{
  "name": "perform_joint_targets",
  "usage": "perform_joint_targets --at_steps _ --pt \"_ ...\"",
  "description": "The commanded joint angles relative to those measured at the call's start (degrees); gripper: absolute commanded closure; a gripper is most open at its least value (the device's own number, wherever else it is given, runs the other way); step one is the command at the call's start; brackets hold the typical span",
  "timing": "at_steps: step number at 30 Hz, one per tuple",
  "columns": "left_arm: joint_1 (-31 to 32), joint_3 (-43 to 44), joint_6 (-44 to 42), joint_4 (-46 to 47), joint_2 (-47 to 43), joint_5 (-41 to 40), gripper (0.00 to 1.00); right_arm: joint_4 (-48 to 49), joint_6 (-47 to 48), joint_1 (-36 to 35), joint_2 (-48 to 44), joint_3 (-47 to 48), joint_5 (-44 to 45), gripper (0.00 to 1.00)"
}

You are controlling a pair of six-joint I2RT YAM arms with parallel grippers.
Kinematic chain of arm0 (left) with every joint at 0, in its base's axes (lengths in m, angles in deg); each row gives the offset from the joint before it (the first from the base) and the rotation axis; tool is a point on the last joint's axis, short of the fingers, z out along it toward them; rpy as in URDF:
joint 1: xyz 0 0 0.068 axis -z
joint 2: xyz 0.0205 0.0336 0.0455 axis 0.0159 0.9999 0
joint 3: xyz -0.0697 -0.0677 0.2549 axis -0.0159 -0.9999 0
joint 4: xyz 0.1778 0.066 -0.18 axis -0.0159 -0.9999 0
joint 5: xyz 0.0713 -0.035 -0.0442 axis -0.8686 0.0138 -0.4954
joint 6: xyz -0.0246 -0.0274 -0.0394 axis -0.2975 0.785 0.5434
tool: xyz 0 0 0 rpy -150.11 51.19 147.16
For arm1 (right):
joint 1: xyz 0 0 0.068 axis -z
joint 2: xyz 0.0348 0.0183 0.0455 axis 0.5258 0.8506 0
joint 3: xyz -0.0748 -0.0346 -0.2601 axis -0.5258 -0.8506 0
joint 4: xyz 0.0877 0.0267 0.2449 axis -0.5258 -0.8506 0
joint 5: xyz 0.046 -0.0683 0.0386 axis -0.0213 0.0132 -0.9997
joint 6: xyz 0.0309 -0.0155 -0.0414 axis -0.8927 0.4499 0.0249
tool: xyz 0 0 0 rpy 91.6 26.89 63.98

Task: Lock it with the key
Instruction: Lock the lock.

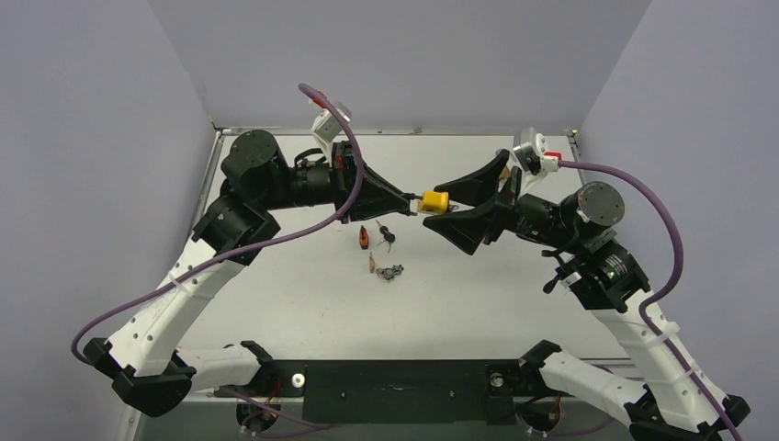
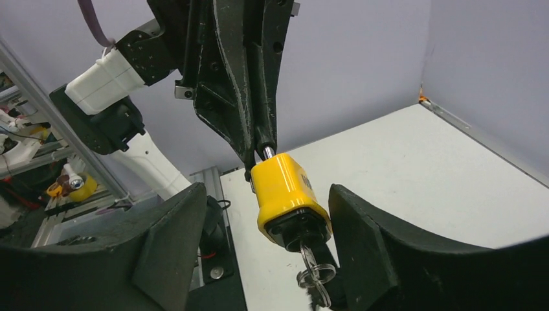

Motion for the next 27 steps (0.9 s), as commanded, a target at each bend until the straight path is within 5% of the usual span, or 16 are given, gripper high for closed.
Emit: perform_joint_targets --at_steps 1,11,25,27 --pt "0.1 3.0 2.0 7.2 -2.2 1.1 1.0 5.1 -1.5 -1.1 0.1 1.4 -4.6 0.39" --pt "0.0 2.6 2.3 8.0 -2.4 0.6 1.0 5.7 -2.6 -2.0 -0.8 -0.6 -3.6 0.52" --pt "0.0 1.6 1.6 7.0 -1.6 1.0 1.0 9.3 -7.3 -2.2 -0.2 -2.0 -0.7 0.97" --pt "0.0 2.2 0.4 5.1 -1.5 1.0 0.91 9.2 -7.3 -2.2 -0.3 -2.0 -0.2 1.0"
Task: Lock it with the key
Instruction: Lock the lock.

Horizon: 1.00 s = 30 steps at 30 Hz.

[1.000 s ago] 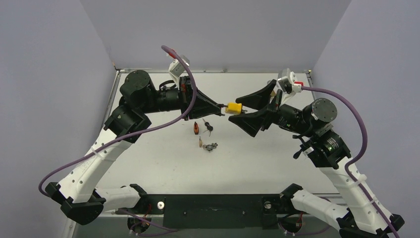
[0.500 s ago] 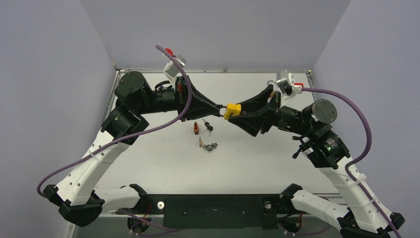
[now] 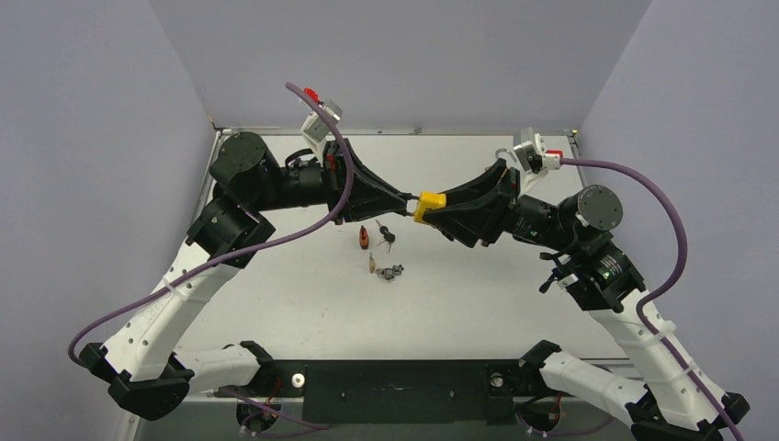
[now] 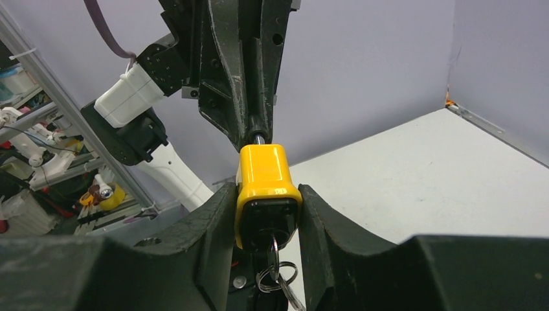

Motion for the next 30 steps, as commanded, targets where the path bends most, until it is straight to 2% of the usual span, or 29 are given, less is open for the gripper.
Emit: perform_joint_targets --at_steps 1,4,6,12,30 --pt "0.0 2.4 -2.4 1.7 -0.4 -0.7 0.88 4.6 -1.7 -0.9 -0.1 -0.3 1.1 1.0" --pt "-0.3 2.6 -4.5 -0.6 -0.9 -0.6 0.75 4.6 -2.1 -0.9 -0.1 -0.3 1.3 1.0" --pt "-0.5 2.9 -5.8 -2.0 -1.1 -0.9 0.72 4.6 -2.2 -0.9 -0.3 -0.4 1.4 1.0" --pt "-1.1 3.9 -8.5 -4.9 -1.4 -0.1 0.69 3.7 -2.4 -0.9 -1.3 -0.6 1.3 1.0" --pt "-3.3 3.5 -9.8 -3.9 -2.1 3.2 0.66 2.0 -2.4 -0.8 -1.9 -0.5 0.8 1.0"
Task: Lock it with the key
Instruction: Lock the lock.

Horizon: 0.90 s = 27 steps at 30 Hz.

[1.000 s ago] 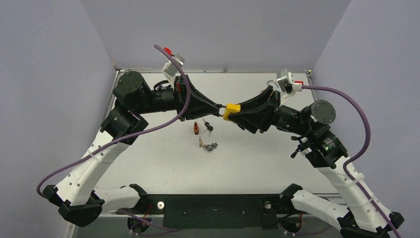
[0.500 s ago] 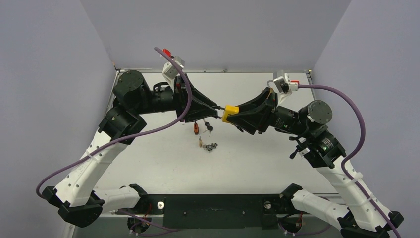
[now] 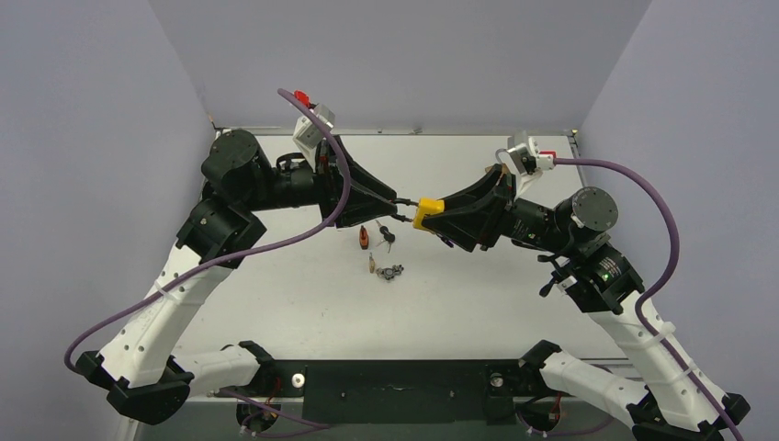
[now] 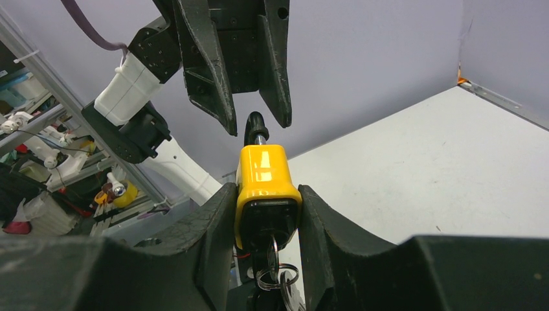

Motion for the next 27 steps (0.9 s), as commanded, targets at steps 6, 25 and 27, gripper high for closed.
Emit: perform_joint_targets --at_steps 6,25,27 --pt "-1.0 1.8 -0.2 2.3 -1.0 3.3 0.66 3.8 0.0 -0.5 -1.3 0.8 0.8 1.0" --pt "-1.0 0.3 2.0 4.4 0.3 6.3 0.79 2.7 0.4 -0.5 -1.6 0.9 1.8 1.0" --pt "-1.0 0.2 2.2 4.9 0.4 6.4 0.85 2.6 0.5 -0.5 -1.7 0.9 1.9 1.0"
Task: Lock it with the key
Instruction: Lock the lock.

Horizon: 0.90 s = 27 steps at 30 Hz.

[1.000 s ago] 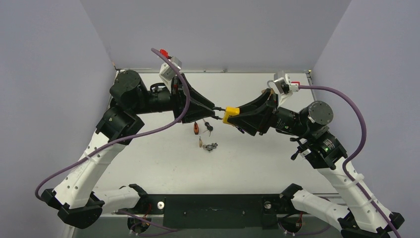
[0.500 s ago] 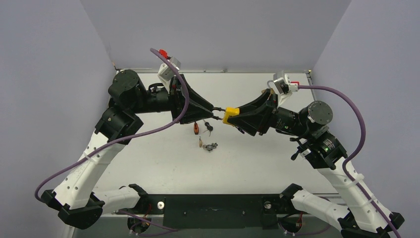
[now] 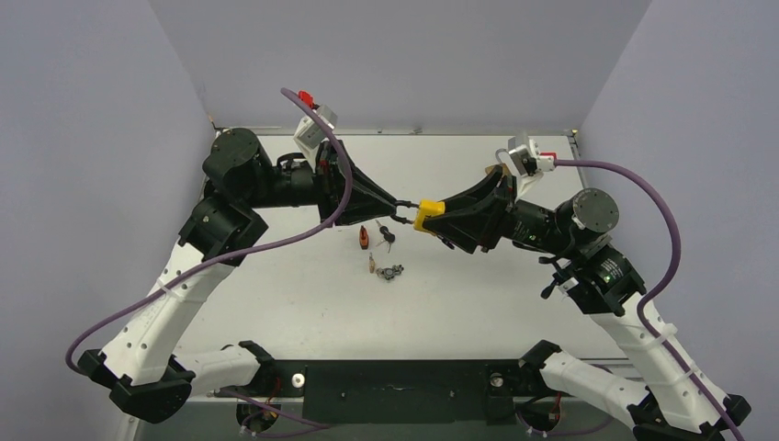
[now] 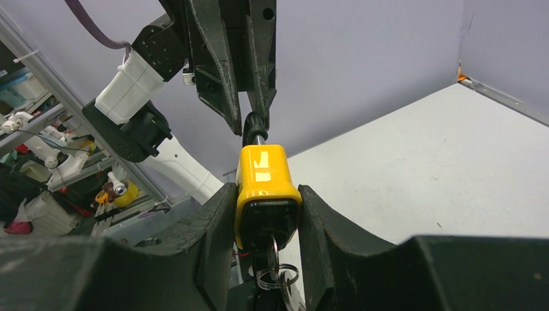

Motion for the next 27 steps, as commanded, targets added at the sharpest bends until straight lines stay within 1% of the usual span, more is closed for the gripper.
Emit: perform_joint_targets --at_steps 1,3,4,12,21,27 --pt "-0.2 0.3 1.0 3.9 0.2 2.0 0.87 3.4 0.6 -0.5 -1.5 0.9 1.5 1.0" --pt "-0.3 0.2 1.4 4.2 0.5 2.0 0.97 3.2 0.8 -0.5 -1.5 0.8 1.7 1.0" --pt "-0.2 0.1 1.5 4.3 0.7 1.9 1.0 3.1 0.8 -0.5 -1.5 0.8 1.8 1.0" --pt "0.3 -2.1 3.5 7.3 0.8 0.4 1.0 2.8 1.0 -0.5 -1.3 0.2 2.8 1.0" --pt "2.5 -4.4 5.6 10.9 1.0 -0.9 1.0 5.9 -1.0 -0.5 -0.2 -1.0 2.7 1.0" --pt "3.4 -5.1 5.3 11.1 1.1 -2.0 1.0 7.7 -2.2 -0.5 0.8 -1.4 2.5 1.0"
